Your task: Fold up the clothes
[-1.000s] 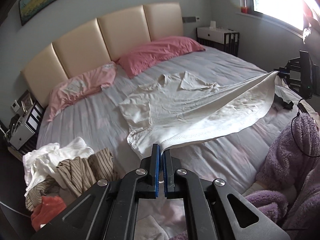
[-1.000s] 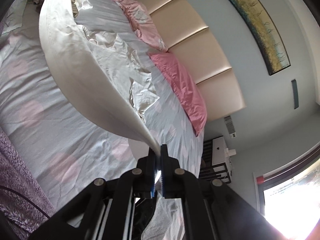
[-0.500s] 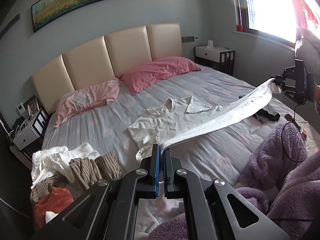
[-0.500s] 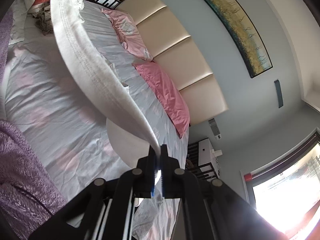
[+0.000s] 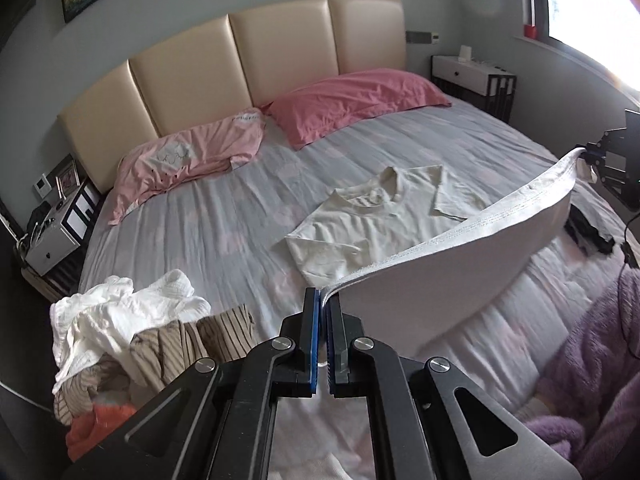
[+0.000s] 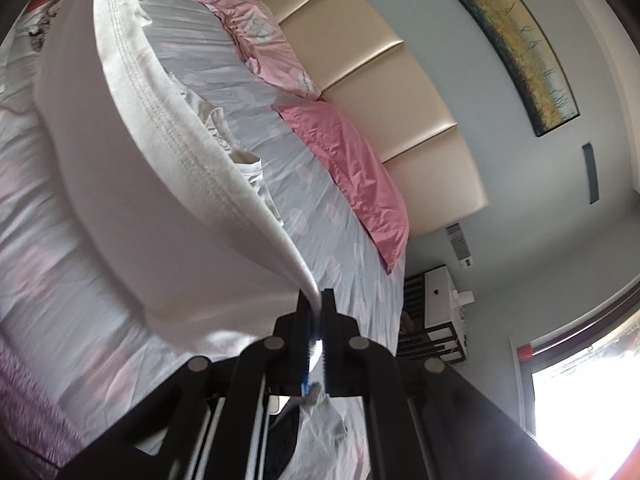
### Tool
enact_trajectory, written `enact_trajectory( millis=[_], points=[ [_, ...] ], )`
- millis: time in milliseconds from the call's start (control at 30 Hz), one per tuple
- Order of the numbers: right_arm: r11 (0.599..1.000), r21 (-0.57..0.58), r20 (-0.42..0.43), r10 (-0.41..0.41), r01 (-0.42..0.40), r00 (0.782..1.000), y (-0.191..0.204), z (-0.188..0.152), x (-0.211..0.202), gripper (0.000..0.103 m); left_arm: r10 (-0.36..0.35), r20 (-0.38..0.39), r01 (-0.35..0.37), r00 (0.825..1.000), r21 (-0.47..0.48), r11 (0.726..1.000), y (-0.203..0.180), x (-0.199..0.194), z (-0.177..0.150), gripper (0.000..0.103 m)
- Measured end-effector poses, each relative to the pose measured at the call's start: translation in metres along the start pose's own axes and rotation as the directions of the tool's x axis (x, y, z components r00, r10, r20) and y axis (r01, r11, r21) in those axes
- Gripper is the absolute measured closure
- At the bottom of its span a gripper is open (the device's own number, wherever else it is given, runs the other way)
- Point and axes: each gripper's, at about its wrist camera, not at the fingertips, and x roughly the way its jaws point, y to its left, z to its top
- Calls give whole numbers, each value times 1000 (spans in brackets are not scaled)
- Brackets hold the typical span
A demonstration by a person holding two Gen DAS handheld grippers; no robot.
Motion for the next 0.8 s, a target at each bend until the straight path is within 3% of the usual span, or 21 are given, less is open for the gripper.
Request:
enact_trajectory(
  millis=[267, 433, 633, 800],
  points=[
    [996, 6, -81, 85, -85, 993, -11, 54, 133, 99, -4, -93, -1, 996, -51, 999, 42, 131, 59, 100],
    [986, 30, -147, 167, -164, 975, -5, 75, 225, 99, -19, -161, 6, 987, -81, 997, 67, 221, 84, 100],
    [964, 63, -230, 267, -259, 936, 16, 84, 325, 99, -44, -249, 16, 967, -112, 994, 82, 328, 87, 100],
    [930, 138, -280, 367, -341, 887, 32, 80, 384, 98, -77, -301, 33, 951, -148, 988, 88, 382, 75, 99]
  ],
)
